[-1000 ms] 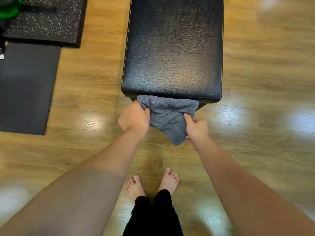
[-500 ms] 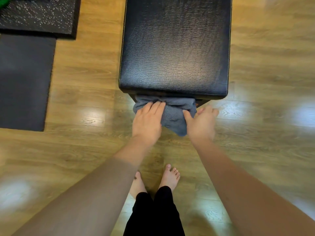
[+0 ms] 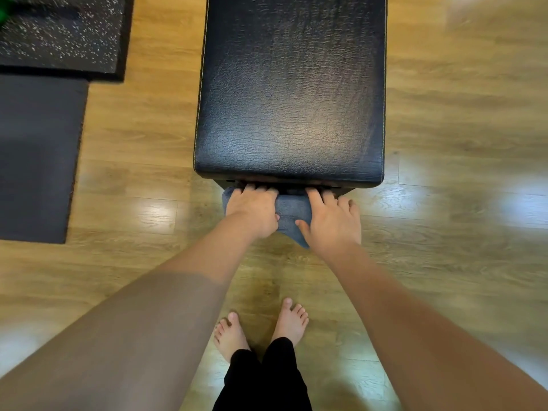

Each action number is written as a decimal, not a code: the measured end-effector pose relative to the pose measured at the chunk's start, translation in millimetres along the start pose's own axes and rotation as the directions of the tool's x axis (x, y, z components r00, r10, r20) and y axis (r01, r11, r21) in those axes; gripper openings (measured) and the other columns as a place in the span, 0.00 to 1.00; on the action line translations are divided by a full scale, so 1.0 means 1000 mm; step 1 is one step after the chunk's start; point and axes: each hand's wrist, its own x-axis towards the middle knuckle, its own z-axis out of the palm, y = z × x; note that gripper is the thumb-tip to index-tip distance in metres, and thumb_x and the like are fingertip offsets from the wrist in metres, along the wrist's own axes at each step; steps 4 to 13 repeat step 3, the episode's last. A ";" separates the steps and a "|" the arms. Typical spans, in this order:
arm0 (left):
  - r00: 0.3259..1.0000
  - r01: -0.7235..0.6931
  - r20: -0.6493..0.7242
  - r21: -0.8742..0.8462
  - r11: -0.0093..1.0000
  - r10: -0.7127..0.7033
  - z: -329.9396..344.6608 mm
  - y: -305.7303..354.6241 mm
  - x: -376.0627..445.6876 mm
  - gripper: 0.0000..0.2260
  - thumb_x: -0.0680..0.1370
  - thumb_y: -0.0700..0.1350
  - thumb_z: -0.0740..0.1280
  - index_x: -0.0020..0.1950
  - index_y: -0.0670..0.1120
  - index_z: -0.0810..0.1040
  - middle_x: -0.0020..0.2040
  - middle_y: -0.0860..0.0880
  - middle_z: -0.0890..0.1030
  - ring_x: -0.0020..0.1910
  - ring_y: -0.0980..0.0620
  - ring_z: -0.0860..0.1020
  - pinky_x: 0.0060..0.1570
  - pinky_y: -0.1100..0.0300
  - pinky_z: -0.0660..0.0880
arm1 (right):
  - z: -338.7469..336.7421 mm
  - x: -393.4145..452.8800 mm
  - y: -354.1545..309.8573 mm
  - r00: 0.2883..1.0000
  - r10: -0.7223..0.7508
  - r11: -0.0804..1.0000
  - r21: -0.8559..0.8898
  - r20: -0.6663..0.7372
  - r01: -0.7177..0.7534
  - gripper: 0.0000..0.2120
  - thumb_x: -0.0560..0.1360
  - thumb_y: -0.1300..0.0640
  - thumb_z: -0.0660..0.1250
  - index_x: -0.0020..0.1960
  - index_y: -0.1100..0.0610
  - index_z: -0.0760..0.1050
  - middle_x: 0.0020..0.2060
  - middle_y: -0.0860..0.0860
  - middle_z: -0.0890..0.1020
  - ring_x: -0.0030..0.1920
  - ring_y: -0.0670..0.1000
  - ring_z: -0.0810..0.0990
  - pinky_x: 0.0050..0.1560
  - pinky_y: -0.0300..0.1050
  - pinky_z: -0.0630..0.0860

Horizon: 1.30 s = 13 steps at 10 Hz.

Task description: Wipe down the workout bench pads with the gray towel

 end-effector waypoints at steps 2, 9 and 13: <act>0.998 -0.069 -0.017 -0.134 0.989 0.067 -0.011 -0.008 -0.018 0.24 0.80 0.52 0.64 0.75 0.50 0.66 0.71 0.46 0.72 0.70 0.43 0.69 0.70 0.48 0.63 | -0.018 -0.002 -0.006 0.998 -0.002 0.999 -0.033 0.065 0.005 0.27 0.78 0.42 0.63 0.72 0.51 0.63 0.65 0.54 0.73 0.64 0.60 0.70 0.63 0.55 0.67; 0.996 -0.089 -0.022 -0.193 0.977 0.087 -0.033 -0.011 -0.029 0.21 0.81 0.52 0.63 0.74 0.52 0.68 0.71 0.48 0.73 0.70 0.44 0.70 0.69 0.48 0.67 | -0.042 0.001 -0.011 0.991 -0.008 1.000 0.011 0.133 0.007 0.20 0.79 0.43 0.61 0.67 0.53 0.69 0.62 0.54 0.75 0.63 0.60 0.73 0.60 0.56 0.70; 0.996 -0.089 -0.022 -0.193 0.977 0.087 -0.033 -0.011 -0.029 0.21 0.81 0.52 0.63 0.74 0.52 0.68 0.71 0.48 0.73 0.70 0.44 0.70 0.69 0.48 0.67 | -0.042 0.001 -0.011 0.991 -0.008 1.000 0.011 0.133 0.007 0.20 0.79 0.43 0.61 0.67 0.53 0.69 0.62 0.54 0.75 0.63 0.60 0.73 0.60 0.56 0.70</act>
